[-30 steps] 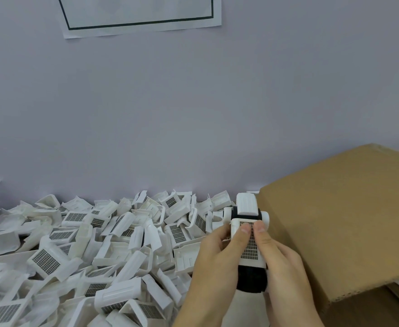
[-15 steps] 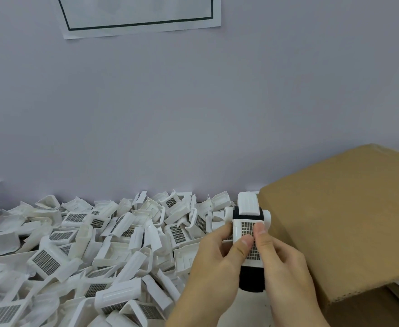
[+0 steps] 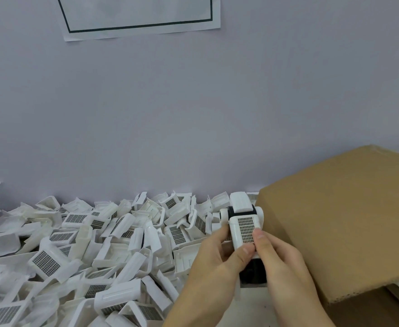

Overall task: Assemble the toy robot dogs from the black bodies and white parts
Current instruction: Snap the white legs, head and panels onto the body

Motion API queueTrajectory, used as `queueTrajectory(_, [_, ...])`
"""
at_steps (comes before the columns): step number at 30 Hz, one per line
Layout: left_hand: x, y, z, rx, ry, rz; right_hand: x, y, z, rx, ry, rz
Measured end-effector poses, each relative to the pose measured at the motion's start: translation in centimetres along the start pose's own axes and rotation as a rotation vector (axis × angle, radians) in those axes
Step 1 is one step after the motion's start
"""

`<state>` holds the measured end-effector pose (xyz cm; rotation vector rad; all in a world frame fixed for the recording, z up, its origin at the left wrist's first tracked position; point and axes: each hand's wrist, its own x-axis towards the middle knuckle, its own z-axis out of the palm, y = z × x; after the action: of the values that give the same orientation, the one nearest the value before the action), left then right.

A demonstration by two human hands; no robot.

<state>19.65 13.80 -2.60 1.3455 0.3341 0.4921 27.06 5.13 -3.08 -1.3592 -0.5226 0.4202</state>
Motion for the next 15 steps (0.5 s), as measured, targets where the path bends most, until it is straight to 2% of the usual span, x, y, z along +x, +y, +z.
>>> queueTrajectory(4, [0.0, 0.3, 0.4, 0.005, 0.071, -0.035, 0.1, 0.0, 0.3, 0.026, 0.042, 0.006])
queueTrajectory(9, [0.3, 0.6, 0.9, -0.173, 0.224, -0.027, 0.0, 0.8, 0.7, -0.068, 0.157, -0.019])
queueTrajectory(12, [0.3, 1.5, 0.6, -0.291, 0.325, 0.017, -0.8, 0.9, 1.3, -0.193, 0.086, -0.110])
queueTrajectory(15, [0.1, 2.0, 0.4, -0.444, 0.284, -0.078, -1.6, 0.8, 1.8, -0.296, 0.047, -0.215])
